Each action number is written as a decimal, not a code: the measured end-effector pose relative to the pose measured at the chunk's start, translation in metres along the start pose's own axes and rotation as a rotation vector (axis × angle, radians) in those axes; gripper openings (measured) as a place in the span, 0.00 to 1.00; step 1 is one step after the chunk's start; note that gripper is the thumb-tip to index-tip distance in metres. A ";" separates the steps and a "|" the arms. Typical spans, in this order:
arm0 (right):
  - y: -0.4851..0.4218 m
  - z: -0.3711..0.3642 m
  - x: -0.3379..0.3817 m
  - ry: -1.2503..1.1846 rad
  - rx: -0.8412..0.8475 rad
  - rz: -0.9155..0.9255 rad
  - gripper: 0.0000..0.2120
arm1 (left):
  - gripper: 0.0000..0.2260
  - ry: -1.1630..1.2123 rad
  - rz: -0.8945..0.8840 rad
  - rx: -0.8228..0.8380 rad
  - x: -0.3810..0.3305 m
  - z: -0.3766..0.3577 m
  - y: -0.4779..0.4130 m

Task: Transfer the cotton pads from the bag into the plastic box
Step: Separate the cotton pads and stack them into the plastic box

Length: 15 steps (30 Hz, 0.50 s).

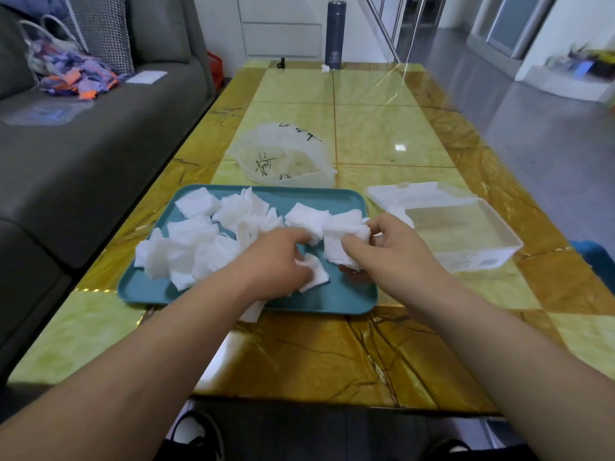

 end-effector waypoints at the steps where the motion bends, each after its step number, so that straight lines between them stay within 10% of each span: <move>1: 0.000 0.000 0.000 -0.003 0.002 -0.002 0.10 | 0.22 0.017 0.005 0.025 -0.002 -0.002 0.001; 6: -0.001 0.005 0.000 -0.037 -0.028 0.015 0.08 | 0.06 0.153 0.026 -0.043 -0.006 0.013 0.009; 15: 0.000 0.011 0.007 -0.154 -0.058 0.020 0.08 | 0.13 0.600 -0.060 0.034 -0.025 0.039 0.036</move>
Point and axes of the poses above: each hand's wrist, its own y-axis away from the middle knuckle, its own z-axis out of the back of the hand, x = y × z, the point moved 10 cm from there along -y, towards the middle knuckle, and after that the axes turned 4 degrees about -x, right-handed, at the moved point
